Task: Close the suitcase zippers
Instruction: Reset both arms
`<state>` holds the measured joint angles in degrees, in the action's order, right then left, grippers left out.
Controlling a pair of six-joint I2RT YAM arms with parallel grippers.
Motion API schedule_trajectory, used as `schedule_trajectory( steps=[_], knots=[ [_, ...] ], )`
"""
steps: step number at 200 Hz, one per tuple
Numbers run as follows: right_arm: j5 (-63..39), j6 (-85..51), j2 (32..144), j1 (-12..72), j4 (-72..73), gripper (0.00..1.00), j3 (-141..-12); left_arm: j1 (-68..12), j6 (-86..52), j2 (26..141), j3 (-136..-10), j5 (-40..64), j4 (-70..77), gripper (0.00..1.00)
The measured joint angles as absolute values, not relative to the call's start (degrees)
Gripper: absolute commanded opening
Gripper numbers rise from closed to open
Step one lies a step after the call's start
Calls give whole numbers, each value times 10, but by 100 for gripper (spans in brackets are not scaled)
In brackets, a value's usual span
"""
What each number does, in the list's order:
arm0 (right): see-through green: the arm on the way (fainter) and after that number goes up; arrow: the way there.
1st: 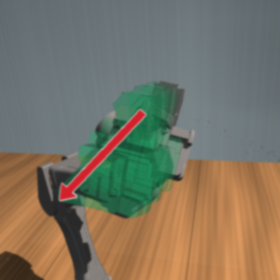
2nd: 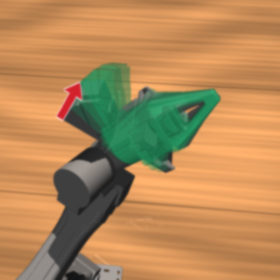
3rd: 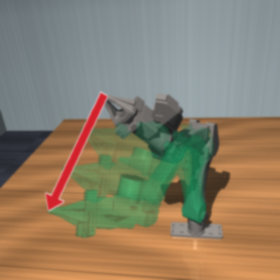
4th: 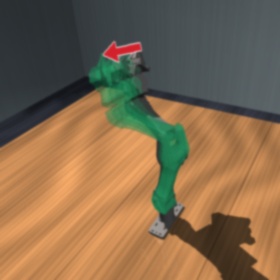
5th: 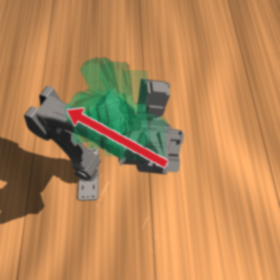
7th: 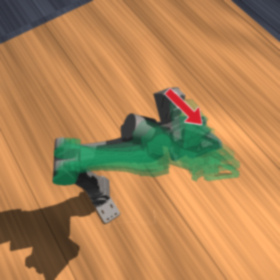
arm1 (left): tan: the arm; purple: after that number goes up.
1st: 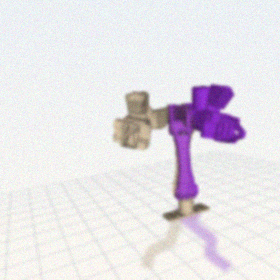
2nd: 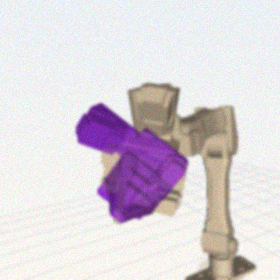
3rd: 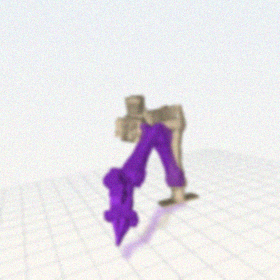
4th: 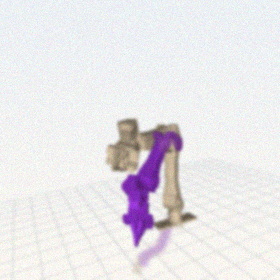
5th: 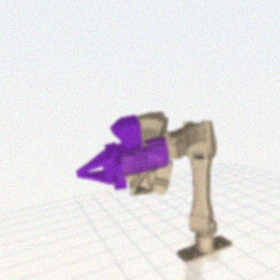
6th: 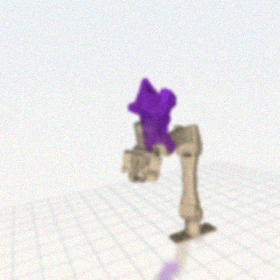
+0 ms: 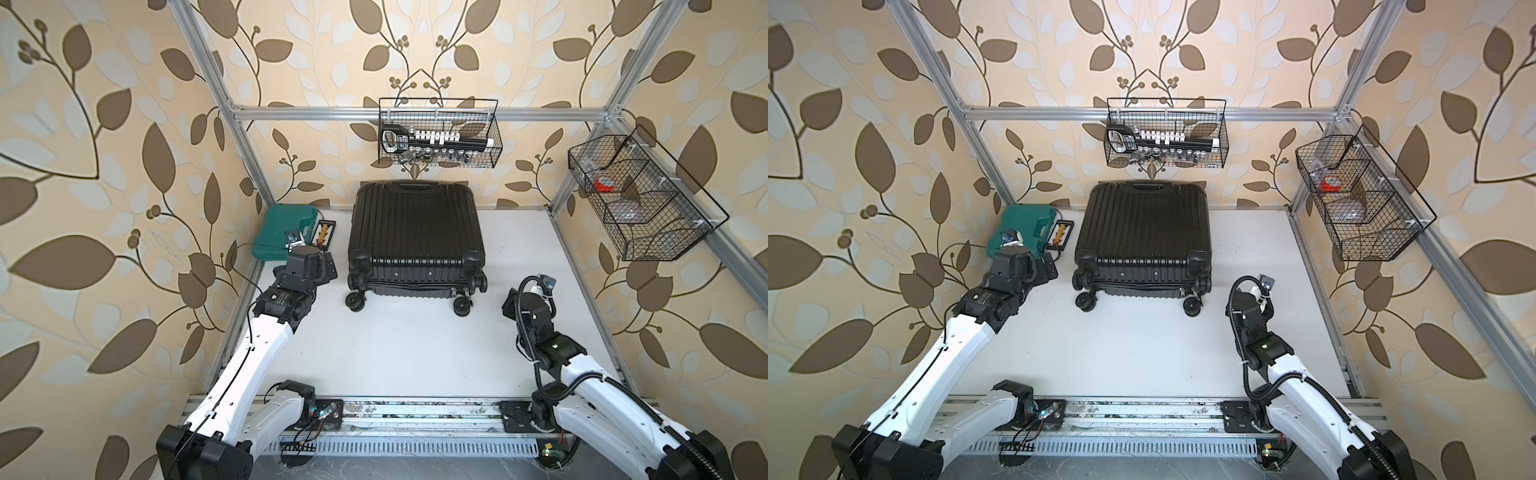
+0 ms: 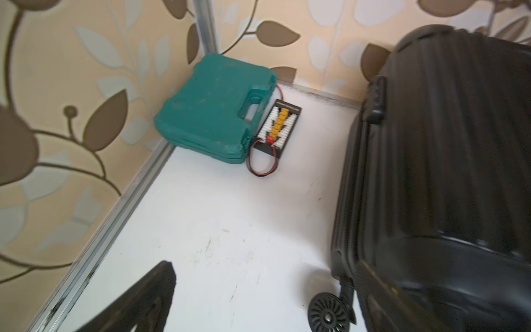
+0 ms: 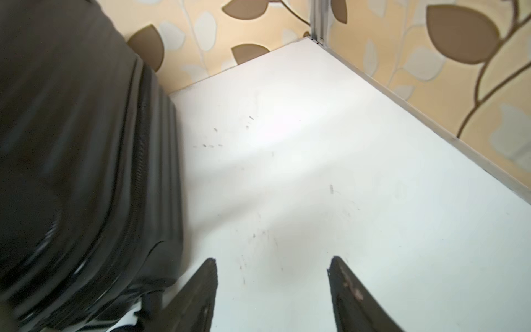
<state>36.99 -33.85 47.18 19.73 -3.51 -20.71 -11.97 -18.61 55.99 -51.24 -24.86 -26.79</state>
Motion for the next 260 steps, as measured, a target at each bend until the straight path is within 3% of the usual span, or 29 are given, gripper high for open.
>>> schedule_trajectory(
  steps=[48,114,195,260],
  knots=[
    [370,-284,502,140,18,63,-207,-120,-184,560,-398,-313,-181,99],
    [375,-173,573,119,216,66,-152,-119,-95,568,-226,-319,45,99],
    [280,-95,722,67,419,70,-142,-88,6,709,-181,-205,285,99],
    [199,-40,810,46,571,74,-136,-41,14,800,-203,-101,372,99]
  ],
)
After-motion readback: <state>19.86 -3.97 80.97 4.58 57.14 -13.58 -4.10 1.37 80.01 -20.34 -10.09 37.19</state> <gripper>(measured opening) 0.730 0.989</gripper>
